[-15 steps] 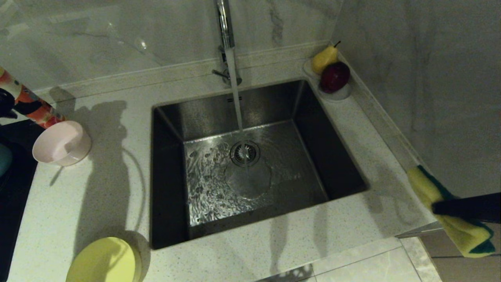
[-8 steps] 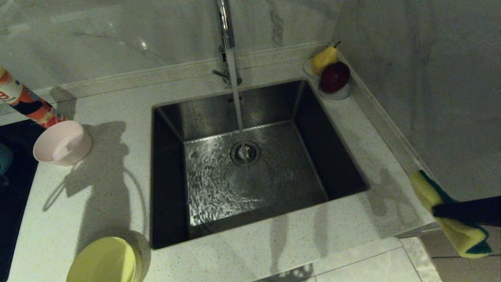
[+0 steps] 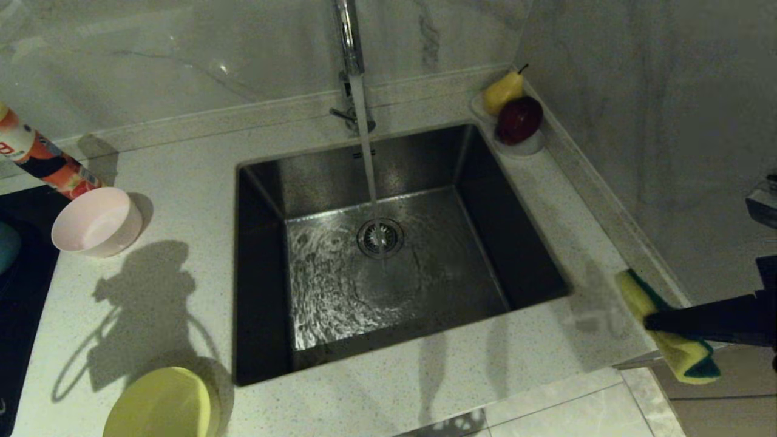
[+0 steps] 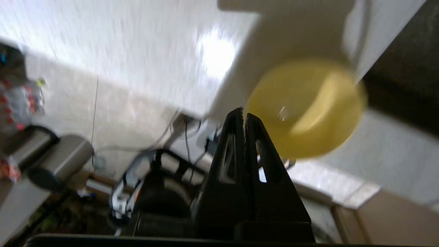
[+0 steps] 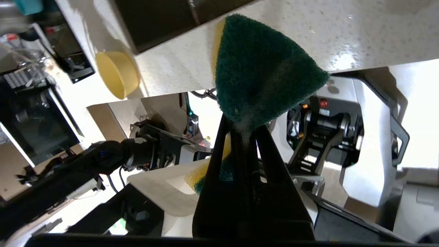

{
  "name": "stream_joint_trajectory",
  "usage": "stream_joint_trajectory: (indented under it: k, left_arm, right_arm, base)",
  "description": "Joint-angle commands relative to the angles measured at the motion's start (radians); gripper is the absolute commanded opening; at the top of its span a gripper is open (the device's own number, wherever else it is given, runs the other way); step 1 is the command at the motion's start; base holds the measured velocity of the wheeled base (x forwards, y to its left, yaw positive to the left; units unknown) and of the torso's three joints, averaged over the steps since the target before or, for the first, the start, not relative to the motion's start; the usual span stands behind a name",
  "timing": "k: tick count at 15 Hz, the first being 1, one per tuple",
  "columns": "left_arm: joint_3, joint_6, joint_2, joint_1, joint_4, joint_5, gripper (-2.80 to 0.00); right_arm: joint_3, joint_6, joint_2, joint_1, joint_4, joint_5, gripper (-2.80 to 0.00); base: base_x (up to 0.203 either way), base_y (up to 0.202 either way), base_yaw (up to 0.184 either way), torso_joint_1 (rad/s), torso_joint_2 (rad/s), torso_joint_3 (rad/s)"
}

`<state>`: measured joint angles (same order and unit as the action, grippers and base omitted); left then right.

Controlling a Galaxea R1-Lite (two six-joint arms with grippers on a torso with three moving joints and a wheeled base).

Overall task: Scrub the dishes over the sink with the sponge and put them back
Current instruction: Wash the bowl

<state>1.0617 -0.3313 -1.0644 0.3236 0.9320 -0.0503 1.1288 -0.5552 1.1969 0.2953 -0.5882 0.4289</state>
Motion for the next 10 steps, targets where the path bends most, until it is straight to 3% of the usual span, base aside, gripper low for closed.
stream_joint_trajectory:
  k: [1, 4, 6, 10]
  left_arm:
    - [-0.108, 0.007, 0.062, 0.0, 0.002, -0.005, -2.8]
    - [-0.19, 0.04, 0.116, 0.0, -0.003, -0.012, -2.8]
    - [-0.191, 0.095, 0.146, 0.0, -0.004, -0.056, -2.8]
    - [-0.198, 0.174, 0.127, 0.0, -0.064, -0.06, -2.8]
  right_arm:
    - [0.007, -0.008, 0.038, -0.006, -0.004, 0.002, -2.8]
    - [0.006, -0.014, 0.056, -0.018, -0.005, 0.002, -2.8]
    - [0.005, -0.013, 0.056, -0.026, -0.004, 0.002, -2.8]
    - [0.0, -0.005, 0.009, -0.03, -0.003, 0.002, -2.8]
  base:
    - [0.0, 0.0, 0.0, 0.0, 0.0, 0.0]
    - [0.0, 0.0, 0.0, 0.0, 0.0, 0.0]
    - [0.0, 0.0, 0.0, 0.0, 0.0, 0.0]
    - [0.0, 0.0, 0.0, 0.0, 0.0, 0.0]
